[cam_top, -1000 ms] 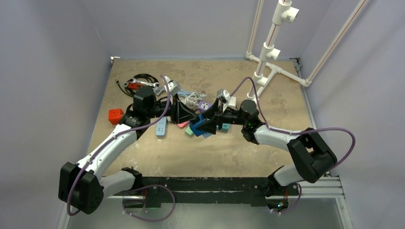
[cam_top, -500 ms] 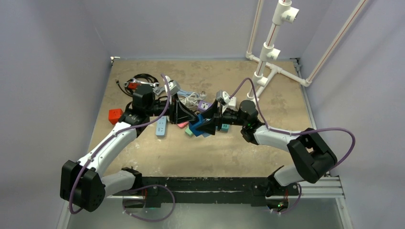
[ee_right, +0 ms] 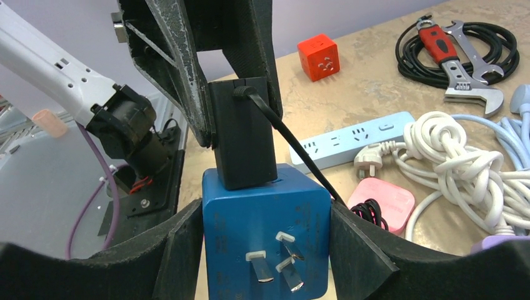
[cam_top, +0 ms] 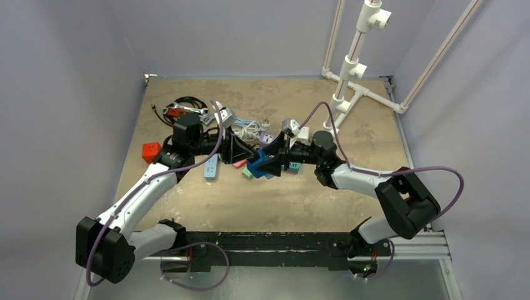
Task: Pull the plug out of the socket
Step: Remove the plug from the socket.
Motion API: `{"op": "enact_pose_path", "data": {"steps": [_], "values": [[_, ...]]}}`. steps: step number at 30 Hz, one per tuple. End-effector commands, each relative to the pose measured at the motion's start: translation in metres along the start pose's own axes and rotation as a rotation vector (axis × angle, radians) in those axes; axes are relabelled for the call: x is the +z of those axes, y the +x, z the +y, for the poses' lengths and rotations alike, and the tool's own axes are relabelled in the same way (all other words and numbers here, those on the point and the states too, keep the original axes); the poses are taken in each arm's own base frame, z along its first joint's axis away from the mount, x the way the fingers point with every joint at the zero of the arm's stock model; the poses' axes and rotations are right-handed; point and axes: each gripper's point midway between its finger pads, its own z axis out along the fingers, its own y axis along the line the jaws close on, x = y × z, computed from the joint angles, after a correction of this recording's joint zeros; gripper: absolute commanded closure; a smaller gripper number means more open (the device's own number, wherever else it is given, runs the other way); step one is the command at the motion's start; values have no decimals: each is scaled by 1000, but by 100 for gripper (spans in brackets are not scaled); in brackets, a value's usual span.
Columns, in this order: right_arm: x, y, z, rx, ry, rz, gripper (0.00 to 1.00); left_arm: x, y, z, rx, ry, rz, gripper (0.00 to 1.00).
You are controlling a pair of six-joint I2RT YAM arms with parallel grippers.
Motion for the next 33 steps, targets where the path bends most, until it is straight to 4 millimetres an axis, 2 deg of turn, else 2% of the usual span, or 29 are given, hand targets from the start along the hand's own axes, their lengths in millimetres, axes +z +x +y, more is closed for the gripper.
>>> {"op": "enact_pose_path", "data": {"steps": [1, 6, 9, 12, 15, 17, 20, 23, 26, 33], "values": [[-9, 0, -32, 32, 137, 8, 100, -24, -39, 34, 104, -283, -107, 100], [-7, 1, -28, 47, 113, 13, 100, -22, -37, 34, 98, -271, -100, 100], [-7, 3, -30, 50, 122, 16, 100, -18, -38, 26, 92, -217, -98, 100], [-7, 10, -41, 46, 166, 25, 100, -14, -38, 10, 70, -118, -98, 100], [-7, 22, -61, 35, 259, 58, 100, -11, -38, -7, 46, -20, -94, 100], [-6, 30, -71, 35, 298, 72, 100, -11, -45, -18, 60, 43, -116, 100], [-4, 36, -76, 46, 304, 85, 100, -12, -47, -31, 56, 113, -117, 100], [-3, 38, -75, 52, 293, 85, 100, -13, -47, -35, 59, 127, -116, 100], [-3, 34, -71, 47, 282, 78, 100, -13, -48, -24, 75, 65, -123, 100], [-5, 20, -55, 28, 230, 73, 100, -31, -46, 42, 126, -348, -92, 100]]}}
